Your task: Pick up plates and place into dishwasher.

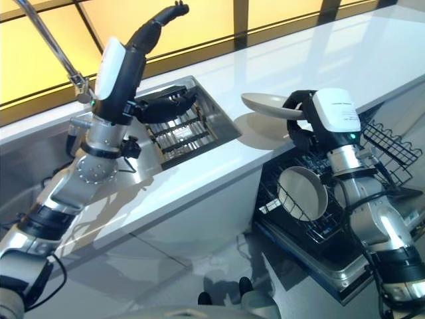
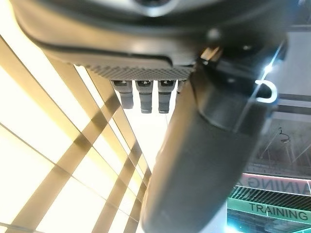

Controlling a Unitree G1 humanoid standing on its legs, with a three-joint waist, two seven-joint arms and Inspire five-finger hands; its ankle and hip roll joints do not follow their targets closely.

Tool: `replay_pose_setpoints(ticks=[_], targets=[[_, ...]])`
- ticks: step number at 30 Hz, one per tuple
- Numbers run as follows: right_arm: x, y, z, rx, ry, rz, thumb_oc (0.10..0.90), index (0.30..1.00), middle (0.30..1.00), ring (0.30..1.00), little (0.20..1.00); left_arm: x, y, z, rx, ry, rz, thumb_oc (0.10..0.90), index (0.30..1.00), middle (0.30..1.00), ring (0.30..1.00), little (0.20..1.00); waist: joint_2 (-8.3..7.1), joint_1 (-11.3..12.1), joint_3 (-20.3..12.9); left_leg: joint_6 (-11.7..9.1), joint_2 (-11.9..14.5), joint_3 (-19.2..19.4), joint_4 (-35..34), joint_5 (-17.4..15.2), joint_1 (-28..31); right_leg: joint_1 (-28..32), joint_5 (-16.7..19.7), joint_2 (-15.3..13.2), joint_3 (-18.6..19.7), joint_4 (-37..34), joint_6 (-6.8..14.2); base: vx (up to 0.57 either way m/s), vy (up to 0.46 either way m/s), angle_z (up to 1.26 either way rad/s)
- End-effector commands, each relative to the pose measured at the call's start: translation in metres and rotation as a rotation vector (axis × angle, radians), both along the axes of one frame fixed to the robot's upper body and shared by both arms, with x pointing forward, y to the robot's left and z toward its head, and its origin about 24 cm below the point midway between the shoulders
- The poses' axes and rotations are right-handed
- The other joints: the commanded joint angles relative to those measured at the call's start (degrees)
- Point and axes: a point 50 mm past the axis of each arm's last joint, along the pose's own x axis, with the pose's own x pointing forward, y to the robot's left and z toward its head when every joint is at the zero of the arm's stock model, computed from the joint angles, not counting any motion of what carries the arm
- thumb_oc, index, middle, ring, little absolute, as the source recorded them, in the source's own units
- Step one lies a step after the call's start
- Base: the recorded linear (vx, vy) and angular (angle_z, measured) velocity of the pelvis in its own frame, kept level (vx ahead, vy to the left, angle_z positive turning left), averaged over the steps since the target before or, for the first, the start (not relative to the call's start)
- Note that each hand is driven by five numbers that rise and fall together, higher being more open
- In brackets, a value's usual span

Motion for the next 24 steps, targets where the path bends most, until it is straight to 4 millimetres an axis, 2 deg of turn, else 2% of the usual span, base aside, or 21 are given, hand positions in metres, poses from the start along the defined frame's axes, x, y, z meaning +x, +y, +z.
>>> replay_pose_setpoints(ticks=[1, 5, 10, 12, 16, 24], targets=[[-0.015, -0.042, 0.046, -0.031, -0.263, -0.164, 0.1, 0.3, 0.3, 0.3, 0.2, 0.007, 0.029, 0.001, -0.083, -0.015, 0.1, 0.8, 0.9, 0.9, 0.9, 0.9, -1.12, -1.48, -8.97, 1.73, -1.18, 1.84, 0.38, -9.5, 1.48, 3.07, -7.25, 3.87, -0.12, 0.34, 2.18, 0.02, -0.003, -0.19], [-0.035, -0.073, 0.03, -0.031, -0.216, -0.289, 0.1, 0.3, 0.3, 0.3, 0.2, 0.003, 0.038, -0.009, -0.108, 0.022, 0.116, 0.8, 0.9, 0.9, 0.9, 0.9, -1.25, -2.96, -8.94, 1.71, -0.88, 3.06, 0.38, -9.39, 1.25, 2.51, -6.83, 3.95, 0.76, 0.34, 2.51, 0.03, -0.018, -0.16], [-0.052, -0.094, 0.01, 0.021, -0.151, -0.376, 0.1, 0.3, 0.3, 0.3, 0.2, 0.0, 0.042, -0.015, -0.148, 0.049, 0.131, 0.8, 0.9, 0.9, 0.9, 0.9, -1.34, -4.11, -8.65, 1.74, -0.7, 3.82, 0.38, -9.16, 0.91, 1.9, -6.33, 4.14, 1.56, 0.34, 2.64, 0.0, -0.018, -0.12], [-0.054, -0.097, 0.006, 0.035, -0.141, -0.389, 0.1, 0.3, 0.3, 0.3, 0.2, 0.0, 0.042, -0.016, -0.154, 0.052, 0.133, 0.8, 0.9, 0.9, 0.9, 0.9, -1.33, -4.35, -8.58, 1.74, -0.66, 3.91, 0.38, -9.14, 0.87, 1.84, -6.29, 4.16, 1.66, 0.34, 2.63, 0.0, -0.016, -0.07], [-0.062, -0.104, -0.013, 0.105, -0.085, -0.421, 0.1, 0.3, 0.3, 0.3, 0.2, -0.003, 0.038, -0.016, -0.155, 0.041, 0.118, 0.8, 0.9, 0.9, 0.9, 0.9, -1.02, -5.42, -8.16, 1.71, -0.48, 4.36, 0.38, -9.02, 0.74, 1.7, -6.09, 4.24, 2.2, 0.34, 2.57, 0.0, -0.021, -0.11], [-0.047, -0.098, -0.046, 0.247, 0.109, -0.392, 0.1, 0.3, 0.3, 0.3, 0.2, -0.006, 0.019, -0.013, -0.117, 0.074, -0.006, 0.8, 0.9, 0.9, 0.9, 0.9, -0.76, -4.41, -7.53, 1.56, -0.52, 3.42, 0.38, -8.79, 0.1, 1.42, -6.05, 4.03, 1.35, 0.34, 2.39, -0.02, -0.037, -0.01]])
